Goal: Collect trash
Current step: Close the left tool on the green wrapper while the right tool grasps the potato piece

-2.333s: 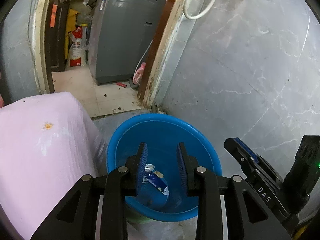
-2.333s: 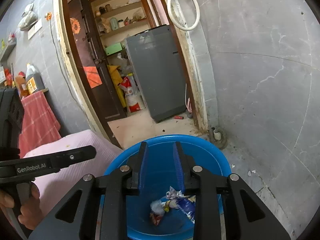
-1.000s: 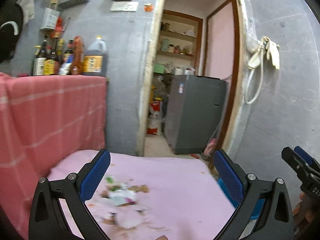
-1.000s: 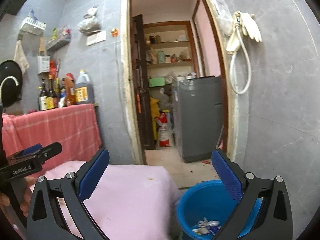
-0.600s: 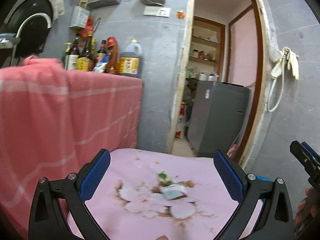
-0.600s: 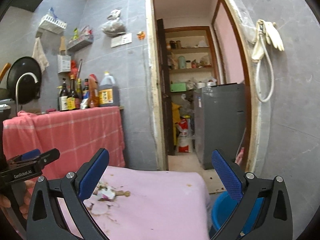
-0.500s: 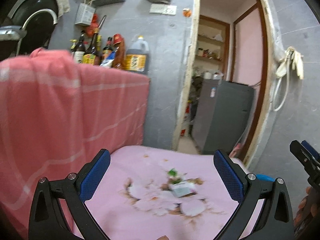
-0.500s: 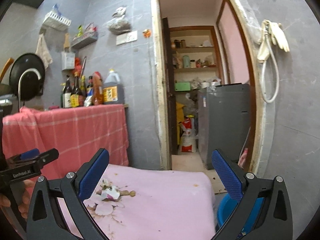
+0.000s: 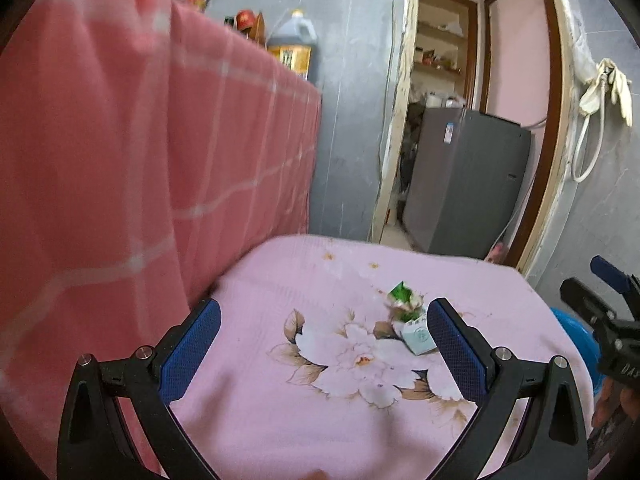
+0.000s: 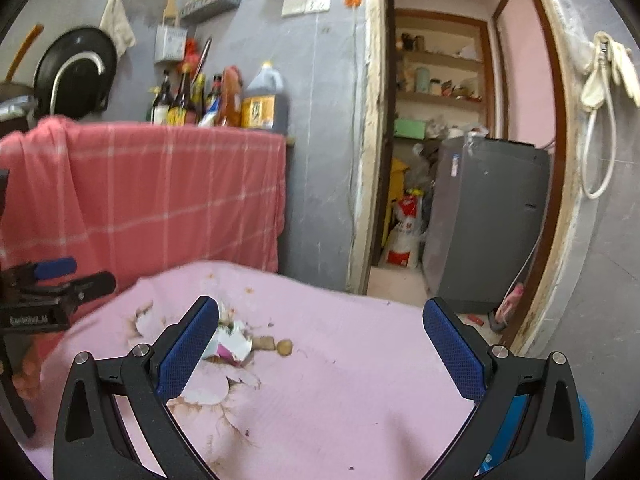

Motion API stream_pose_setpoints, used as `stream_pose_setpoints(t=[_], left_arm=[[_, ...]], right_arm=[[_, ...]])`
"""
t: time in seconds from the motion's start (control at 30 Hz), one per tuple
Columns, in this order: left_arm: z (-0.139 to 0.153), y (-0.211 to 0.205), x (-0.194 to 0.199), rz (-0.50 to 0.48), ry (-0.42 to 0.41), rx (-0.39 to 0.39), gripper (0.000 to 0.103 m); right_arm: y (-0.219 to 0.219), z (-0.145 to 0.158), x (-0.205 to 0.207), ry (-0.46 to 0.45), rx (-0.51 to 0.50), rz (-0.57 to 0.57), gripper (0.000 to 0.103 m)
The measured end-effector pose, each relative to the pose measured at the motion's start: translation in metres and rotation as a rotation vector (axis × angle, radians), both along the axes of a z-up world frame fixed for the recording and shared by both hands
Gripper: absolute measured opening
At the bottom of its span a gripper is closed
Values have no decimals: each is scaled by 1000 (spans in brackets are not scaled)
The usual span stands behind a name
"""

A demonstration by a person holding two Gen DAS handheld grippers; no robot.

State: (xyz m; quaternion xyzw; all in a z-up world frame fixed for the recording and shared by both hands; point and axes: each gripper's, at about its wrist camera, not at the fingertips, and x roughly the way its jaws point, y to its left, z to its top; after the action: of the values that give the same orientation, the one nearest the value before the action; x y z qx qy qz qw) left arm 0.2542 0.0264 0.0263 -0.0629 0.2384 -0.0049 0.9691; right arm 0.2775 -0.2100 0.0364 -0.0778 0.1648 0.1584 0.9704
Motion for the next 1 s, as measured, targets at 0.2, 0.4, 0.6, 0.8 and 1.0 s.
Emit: stream_pose_setpoints(t=[0.2,0.4,0.6,0.8,1.0], left_arm=[[-14,-4,22,-34,87,-23,100],[-27,-17,37,-102,164,-16,84],[-34,-30,50,-162,217,-8,76],[-29,-38,74,-190,218,-45,70],[-27,-42,103,-207,257,-95,54]], right_arm=[[2,-22,39,176,-39,18,93],[-4,-40,75,367,9,74,65],[-2,-57,90,481,16,104,52],[2,-63,100,539,10,118,47],[-2,-64,104,559,31,121,41]])
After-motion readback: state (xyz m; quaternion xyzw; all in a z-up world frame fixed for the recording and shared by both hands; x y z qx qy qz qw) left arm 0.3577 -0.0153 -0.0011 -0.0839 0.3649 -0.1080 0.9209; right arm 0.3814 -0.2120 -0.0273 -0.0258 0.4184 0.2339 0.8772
